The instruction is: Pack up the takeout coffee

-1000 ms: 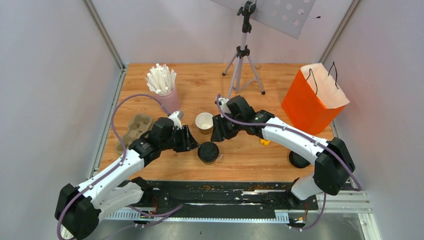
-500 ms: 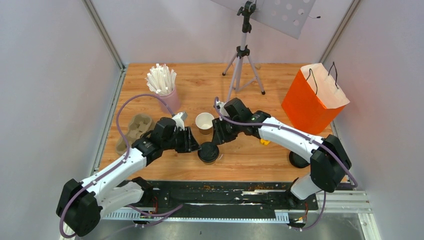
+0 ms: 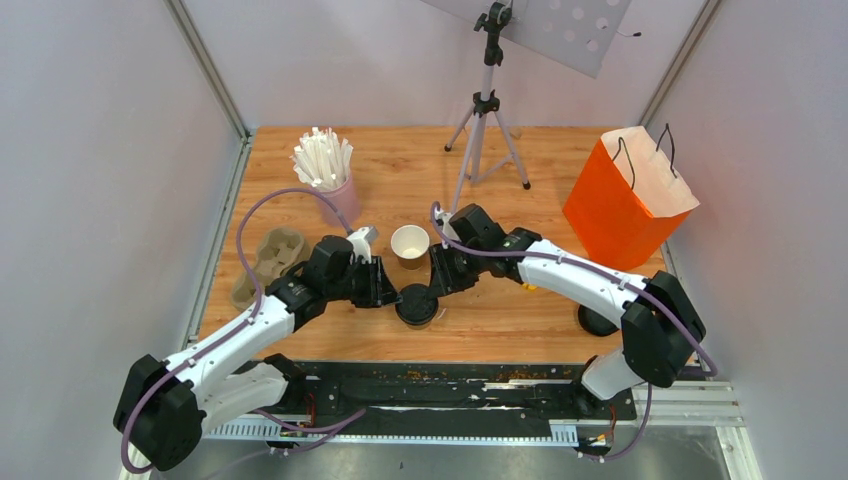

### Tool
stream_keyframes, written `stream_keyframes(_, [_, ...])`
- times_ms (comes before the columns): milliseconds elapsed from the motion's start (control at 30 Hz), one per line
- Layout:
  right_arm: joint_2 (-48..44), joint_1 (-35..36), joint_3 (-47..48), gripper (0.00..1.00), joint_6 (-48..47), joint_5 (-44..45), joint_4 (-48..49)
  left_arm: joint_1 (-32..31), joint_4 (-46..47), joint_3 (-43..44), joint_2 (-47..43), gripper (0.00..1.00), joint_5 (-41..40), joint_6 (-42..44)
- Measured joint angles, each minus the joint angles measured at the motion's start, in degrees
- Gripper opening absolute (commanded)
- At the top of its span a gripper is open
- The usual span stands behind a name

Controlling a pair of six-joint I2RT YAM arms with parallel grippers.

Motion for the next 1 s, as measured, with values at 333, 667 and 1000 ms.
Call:
stream_keyframes(333, [-1.7, -0.9, -3.7, 0.24, 0.1, -1.2, 4.9, 0.0, 0.6, 0.0, 0.6, 0.33, 0.3, 1.2])
stream_keyframes(667, [-3.8, -1.6, -8.7, 0.24, 0.1, -2.7, 11.8, 0.0, 1.0, -0.5, 1.3, 0.31, -0.2, 0.8])
stream_keyframes(1000, [-3.8, -1.6, -7.8, 0.33, -1.3, -2.8, 11.9, 0.0, -0.7, -3.7, -5.0, 0.35, 0.0, -5.6])
